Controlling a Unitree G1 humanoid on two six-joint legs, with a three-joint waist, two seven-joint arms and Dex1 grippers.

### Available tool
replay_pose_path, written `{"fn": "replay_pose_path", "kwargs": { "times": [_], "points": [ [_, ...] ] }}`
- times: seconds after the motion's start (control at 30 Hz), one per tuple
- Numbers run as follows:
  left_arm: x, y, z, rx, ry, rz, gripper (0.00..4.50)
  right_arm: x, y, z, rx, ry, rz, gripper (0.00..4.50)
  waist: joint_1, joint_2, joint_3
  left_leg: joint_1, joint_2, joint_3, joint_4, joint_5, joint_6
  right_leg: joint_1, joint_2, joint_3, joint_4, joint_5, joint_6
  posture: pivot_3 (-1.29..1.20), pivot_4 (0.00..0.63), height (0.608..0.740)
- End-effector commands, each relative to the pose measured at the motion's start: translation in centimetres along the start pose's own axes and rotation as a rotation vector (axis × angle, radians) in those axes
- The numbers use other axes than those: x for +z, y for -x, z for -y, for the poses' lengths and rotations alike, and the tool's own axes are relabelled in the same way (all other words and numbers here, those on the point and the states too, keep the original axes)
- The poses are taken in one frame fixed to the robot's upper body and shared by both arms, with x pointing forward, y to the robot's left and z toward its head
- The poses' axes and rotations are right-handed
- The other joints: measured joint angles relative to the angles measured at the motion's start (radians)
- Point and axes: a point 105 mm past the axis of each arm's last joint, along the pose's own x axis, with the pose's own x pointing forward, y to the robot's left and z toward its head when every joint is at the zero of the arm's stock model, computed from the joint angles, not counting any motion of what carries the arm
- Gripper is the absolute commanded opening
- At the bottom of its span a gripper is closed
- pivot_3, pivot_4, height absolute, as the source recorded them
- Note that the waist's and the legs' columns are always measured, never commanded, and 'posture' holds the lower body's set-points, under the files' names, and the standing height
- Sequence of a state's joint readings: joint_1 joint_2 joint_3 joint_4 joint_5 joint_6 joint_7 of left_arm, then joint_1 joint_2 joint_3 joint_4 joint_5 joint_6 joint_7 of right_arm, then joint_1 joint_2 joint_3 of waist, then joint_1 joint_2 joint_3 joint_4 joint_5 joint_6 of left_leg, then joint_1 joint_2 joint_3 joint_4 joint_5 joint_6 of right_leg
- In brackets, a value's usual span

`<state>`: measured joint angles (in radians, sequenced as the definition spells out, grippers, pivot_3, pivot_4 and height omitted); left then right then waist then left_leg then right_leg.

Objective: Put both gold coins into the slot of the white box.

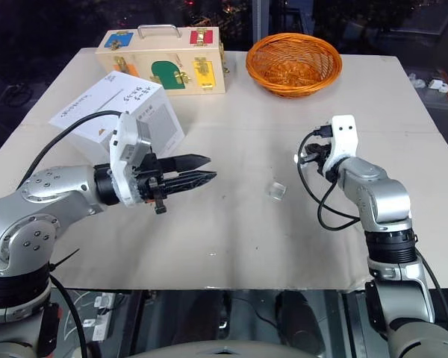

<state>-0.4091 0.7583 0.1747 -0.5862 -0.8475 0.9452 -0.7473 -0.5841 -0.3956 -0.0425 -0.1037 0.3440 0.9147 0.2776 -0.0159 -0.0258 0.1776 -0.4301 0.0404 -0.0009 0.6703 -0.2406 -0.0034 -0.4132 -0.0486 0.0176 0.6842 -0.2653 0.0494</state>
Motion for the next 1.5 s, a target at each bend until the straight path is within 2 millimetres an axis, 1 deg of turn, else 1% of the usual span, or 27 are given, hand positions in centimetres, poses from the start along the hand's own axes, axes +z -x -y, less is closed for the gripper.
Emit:
{"fn": "replay_pose_path", "kwargs": {
  "times": [0.03,0.13,0.23,0.43,0.5,0.53,0.63,0.67,0.7,0.77,0.83,0.87,0.9,0.97,1.0,1.2,1.5],
  "points": [
    [0.5,-0.1,0.3,-0.015,-0.01,0.03,1.69,1.8,0.8,-0.3,0.028,-0.009,0.073,0.03,0.0,0.0,0.0,0.0,0.0,0.0,0.0,0.0,0.0,0.0,0.0,0.0,0.0,0.0,0.0,0.0,0.15,0.726],
    [0.3,-0.1,0.2,-0.014,0.015,0.037,1.69,2.6,1.4,-1.1,0.093,-0.041,0.106,0.03,0.0,0.0,0.0,0.0,0.0,0.0,0.0,0.0,0.0,0.0,0.0,0.0,0.0,0.0,0.0,0.0,0.15,0.726],
    [0.3,0.1,-0.3,-0.007,0.079,0.061,1.69,4.2,2.6,-2.4,0.21,-0.086,0.163,0.03,0.001,0.0,0.0,0.0,0.0,0.0,0.0,0.0,0.0,0.0,0.0,0.0,0.0,0.0,0.0,0.0,0.15,0.726],
    [0.3,-0.3,-1.1,-0.011,0.174,0.098,1.69,6.4,4.9,-4.7,0.387,-0.112,0.215,0.03,0.001,0.0,0.0,0.0,0.0,-0.001,0.0,0.0,0.0,0.0,0.0,-0.001,0.0,0.0,0.0,0.0,0.15,0.726],
    [1.1,-0.7,-1.5,-0.041,0.225,0.174,1.69,7.4,6.0,-5.9,0.468,-0.096,0.228,0.03,0.002,0.001,0.0,0.0,0.0,-0.001,0.0,0.0,0.0,0.001,0.0,-0.001,0.0,0.0,0.0,0.0,0.15,0.726],
    [1.4,-0.8,-1.6,-0.051,0.239,0.196,1.69,7.6,6.3,-6.2,0.486,-0.093,0.229,0.03,0.002,0.001,0.0,0.0,0.0,-0.001,0.0,0.0,0.0,0.001,0.0,-0.001,0.0,0.0,0.0,0.0,0.15,0.726],
    [1.4,-2.2,-1.9,-0.083,0.243,0.198,2.51,9.1,7.7,-7.7,0.589,-0.089,0.257,0.0,0.002,0.001,0.0,0.0,0.0,-0.001,0.0,0.0,0.0,0.001,0.0,-0.001,0.0,0.0,0.0,0.0,0.15,0.726],
    [1.5,-2.6,-1.7,-0.113,0.251,0.195,3.04,9.4,8.1,-8.1,0.621,-0.085,0.263,0.0,0.002,0.001,0.0,0.0,0.0,-0.002,0.0,0.0,0.0,0.001,0.0,-0.002,0.0,0.0,0.0,0.0,0.15,0.726],
    [1.6,-3.0,-1.5,-0.142,0.241,0.193,3.47,9.7,8.5,-8.6,0.649,-0.083,0.267,0.0,0.002,0.001,0.0,0.0,0.0,-0.001,0.0,0.0,0.0,0.001,0.0,-0.002,0.0,0.0,0.0,0.0,0.15,0.726],
    [1.9,-3.6,-1.4,-0.179,0.225,0.2,3.47,10.2,9.2,-9.2,0.696,-0.076,0.274,0.0,0.001,0.001,0.0,-0.001,0.0,-0.001,0.0,0.0,0.0,0.001,0.0,-0.002,-0.001,0.0,0.0,0.0,0.15,0.726],
    [2.9,-4.1,-1.8,-0.207,0.243,0.242,3.47,10.7,9.9,-9.9,0.74,-0.069,0.281,0.0,0.002,0.001,0.0,-0.001,0.0,-0.001,0.0,0.0,0.0,0.001,0.0,-0.002,-0.001,0.0,0.0,0.0,0.15,0.726],
    [3.4,-4.3,-1.9,-0.222,0.248,0.258,2.85,10.8,10.1,-10.1,0.754,-0.067,0.282,0.0,0.003,0.001,0.0,-0.001,0.0,-0.001,0.0,0.0,0.0,0.001,0.0,-0.002,-0.001,0.0,0.0,0.0,0.15,0.726],
    [3.8,-4.5,-2.0,-0.237,0.25,0.27,2.61,11.0,10.3,-10.2,0.767,-0.066,0.284,0.0,0.002,0.001,0.0,-0.001,0.0,-0.002,0.0,0.0,0.0,0.001,0.0,-0.002,-0.001,0.0,0.0,0.0,0.15,0.726],
    [4.3,-4.7,-2.1,-0.253,0.247,0.282,1.65,11.2,10.7,-10.5,0.79,-0.072,0.289,0.0,0.001,0.001,0.0,-0.001,0.0,-0.002,0.0,0.0,0.0,0.001,0.0,-0.002,-0.001,0.0,0.0,0.0,0.15,0.726],
    [4.7,-4.8,-2.0,-0.27,0.246,0.293,1.45,11.4,10.9,-10.7,0.805,-0.071,0.292,0.0,-0.003,0.001,0.0,-0.001,0.0,-0.002,0.0,0.0,0.0,0.001,0.0,-0.002,-0.002,0.0,0.0,0.0,0.15,0.726],
    [5.7,-4.6,-1.7,-0.318,0.241,0.32,1.45,11.5,11.5,-11.1,0.823,-0.074,0.292,0.0,-0.001,0.001,0.0,-0.002,0.0,-0.002,-0.001,0.0,0.0,0.001,0.0,-0.002,-0.004,0.0,0.0,0.0,0.15,0.726],
    [6.1,-4.1,-1.2,-0.367,0.25,0.332,1.45,11.5,11.7,-11.3,0.822,-0.084,0.285,0.0,-0.001,0.001,0.0,-0.002,0.0,-0.002,-0.001,0.0,0.0,0.001,0.0,-0.002,-0.004,0.0,0.0,0.0,0.15,0.726]
  ]
}}
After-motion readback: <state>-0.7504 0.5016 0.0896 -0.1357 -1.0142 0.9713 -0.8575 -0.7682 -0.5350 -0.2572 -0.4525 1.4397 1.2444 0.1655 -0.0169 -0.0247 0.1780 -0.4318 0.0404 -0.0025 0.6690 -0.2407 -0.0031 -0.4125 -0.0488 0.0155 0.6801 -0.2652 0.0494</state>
